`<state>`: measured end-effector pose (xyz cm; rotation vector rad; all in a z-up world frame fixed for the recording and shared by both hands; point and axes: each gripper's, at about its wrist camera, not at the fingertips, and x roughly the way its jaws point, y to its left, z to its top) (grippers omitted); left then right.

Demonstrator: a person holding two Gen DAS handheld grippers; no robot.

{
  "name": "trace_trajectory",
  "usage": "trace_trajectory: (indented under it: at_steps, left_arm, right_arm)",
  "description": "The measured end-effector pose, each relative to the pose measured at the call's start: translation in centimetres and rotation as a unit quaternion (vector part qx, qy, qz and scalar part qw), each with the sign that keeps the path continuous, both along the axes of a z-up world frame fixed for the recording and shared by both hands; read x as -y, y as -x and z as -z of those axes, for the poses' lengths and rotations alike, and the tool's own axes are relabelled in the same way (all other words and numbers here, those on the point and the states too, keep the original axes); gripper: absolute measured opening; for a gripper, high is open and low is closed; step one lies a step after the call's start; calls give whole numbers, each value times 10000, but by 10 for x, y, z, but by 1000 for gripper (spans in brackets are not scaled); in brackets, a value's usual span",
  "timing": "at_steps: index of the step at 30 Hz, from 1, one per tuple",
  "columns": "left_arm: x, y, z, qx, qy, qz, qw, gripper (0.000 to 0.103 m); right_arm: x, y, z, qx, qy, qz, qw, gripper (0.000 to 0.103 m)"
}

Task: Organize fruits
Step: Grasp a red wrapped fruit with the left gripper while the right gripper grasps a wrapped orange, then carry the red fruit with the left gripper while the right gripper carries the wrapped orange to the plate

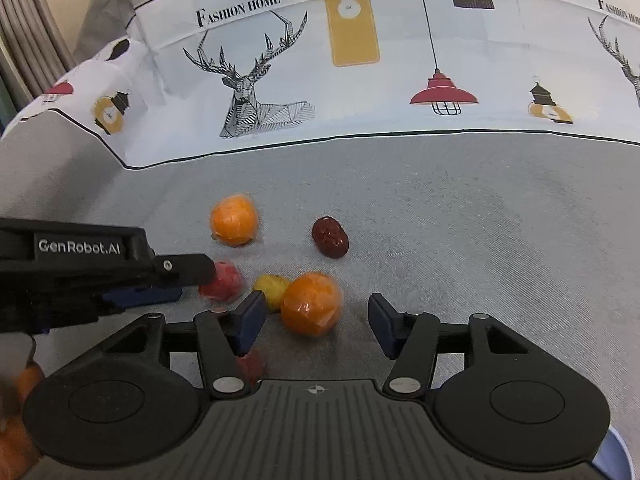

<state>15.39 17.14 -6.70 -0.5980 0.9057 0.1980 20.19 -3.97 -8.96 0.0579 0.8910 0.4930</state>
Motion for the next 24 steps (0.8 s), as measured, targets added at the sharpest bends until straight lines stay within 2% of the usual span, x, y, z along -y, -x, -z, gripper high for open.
trace_trajectory:
  at_steps: [2, 4, 6, 12, 17, 24]
  left_arm:
    - [3, -4, 0, 16, -79, 50, 10000, 38]
    - [7, -9, 1, -3, -220, 104, 9997, 38]
    - [8, -13, 3, -37, -282, 151, 9995, 38]
    - [16, -19, 11, -176, -438, 303, 9984, 37]
    - [19, -15, 5, -41, -652, 366, 9972, 35]
    - [26, 11, -19, 305, -1094, 345, 9929, 35]
  right_arm:
    - [-3, -4, 3, -14, 74, 29, 10000, 58]
    - [-3, -6, 6, -53, 111, 45, 9999, 53]
    - [-3, -5, 5, -44, 16, 1, 10000, 38]
    - [-3, -2, -2, 74, 85, 19, 9999, 37]
    - [4, 3, -13, 206, 91, 134, 9997, 37]
    - [36, 27, -59, 629, 118, 320, 9974, 37]
